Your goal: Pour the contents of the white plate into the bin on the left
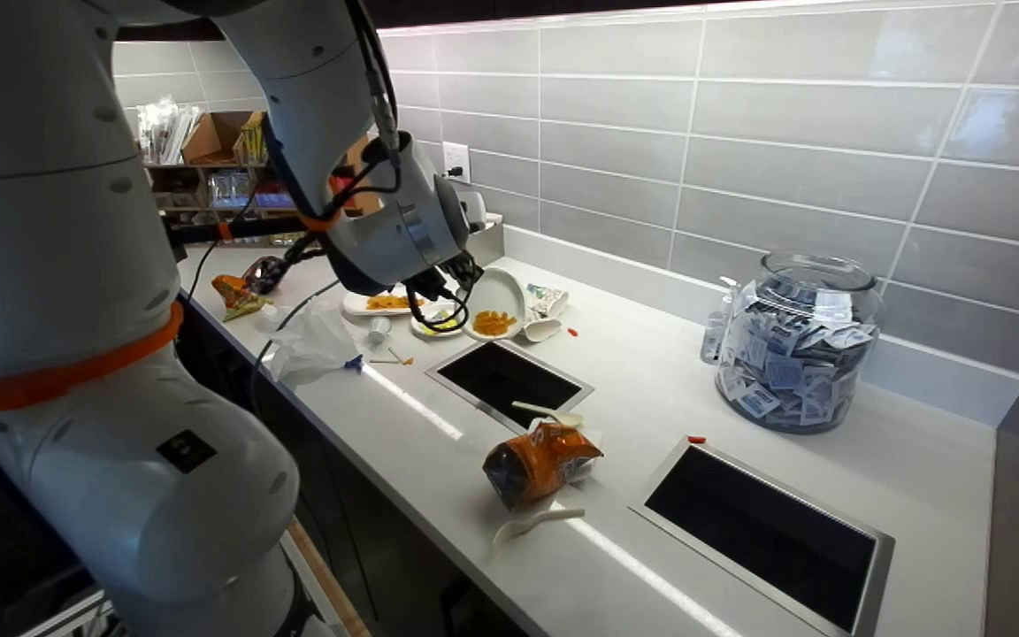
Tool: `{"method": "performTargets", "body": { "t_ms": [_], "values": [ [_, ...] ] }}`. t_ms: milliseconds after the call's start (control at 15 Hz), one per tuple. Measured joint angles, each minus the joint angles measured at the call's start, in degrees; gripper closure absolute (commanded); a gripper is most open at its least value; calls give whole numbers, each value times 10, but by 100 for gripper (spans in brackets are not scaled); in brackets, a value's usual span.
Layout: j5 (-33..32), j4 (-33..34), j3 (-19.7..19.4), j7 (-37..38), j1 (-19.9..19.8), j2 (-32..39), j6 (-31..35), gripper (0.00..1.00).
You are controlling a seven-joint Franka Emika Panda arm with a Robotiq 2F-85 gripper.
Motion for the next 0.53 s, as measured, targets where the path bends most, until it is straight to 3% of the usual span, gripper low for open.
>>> {"method": "performTargets", "body": {
  "t_ms": [400,533],
  "values": [
    [0,-14,-12,0,-8,0,76,99],
    [37,-26,-11,-33,-12,0,111,99]
  ]
}}
